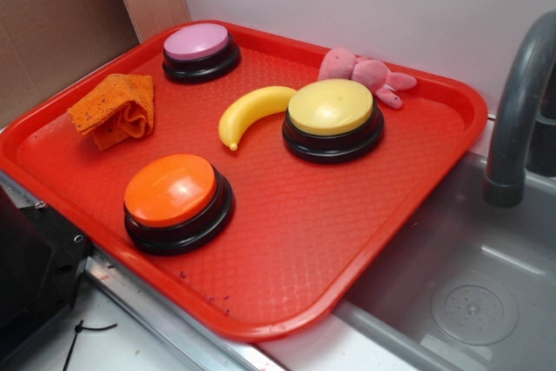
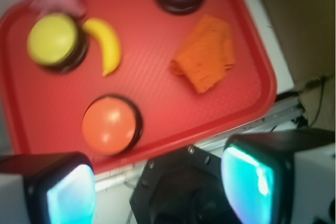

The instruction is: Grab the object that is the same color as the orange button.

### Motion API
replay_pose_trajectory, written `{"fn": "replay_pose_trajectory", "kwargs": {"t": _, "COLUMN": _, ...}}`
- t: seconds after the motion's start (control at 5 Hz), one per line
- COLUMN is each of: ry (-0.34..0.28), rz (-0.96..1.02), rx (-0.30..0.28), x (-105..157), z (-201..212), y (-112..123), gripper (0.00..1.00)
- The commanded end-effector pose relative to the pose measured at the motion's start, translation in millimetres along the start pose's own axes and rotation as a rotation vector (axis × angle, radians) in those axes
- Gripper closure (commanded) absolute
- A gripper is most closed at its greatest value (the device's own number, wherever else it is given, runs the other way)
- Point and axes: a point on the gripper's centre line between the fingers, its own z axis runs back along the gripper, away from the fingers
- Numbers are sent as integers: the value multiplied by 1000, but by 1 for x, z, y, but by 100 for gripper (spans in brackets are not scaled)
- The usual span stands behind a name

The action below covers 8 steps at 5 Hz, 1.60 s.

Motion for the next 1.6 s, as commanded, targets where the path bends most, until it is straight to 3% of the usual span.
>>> {"fn": "replay_pose_trajectory", "kwargs": {"t": 0.0, "ry": -132, "rz": 432, "rx": 88, "x": 24, "z": -34, "y": 34, "gripper": 0}}
{"fn": "replay_pose_trajectory", "kwargs": {"t": 0.4, "ry": -174, "rz": 745, "rx": 173, "x": 59, "z": -108, "y": 56, "gripper": 0}}
{"fn": "replay_pose_trajectory", "kwargs": {"t": 0.8, "ry": -165, "rz": 820, "rx": 271, "x": 71, "z": -157, "y": 76, "gripper": 0}}
{"fn": "replay_pose_trajectory", "kwargs": {"t": 1.2, "ry": -157, "rz": 791, "rx": 265, "x": 72, "z": -183, "y": 80, "gripper": 0}}
{"fn": "replay_pose_trajectory", "kwargs": {"t": 1.4, "ry": -142, "rz": 776, "rx": 241, "x": 71, "z": -187, "y": 81, "gripper": 21}}
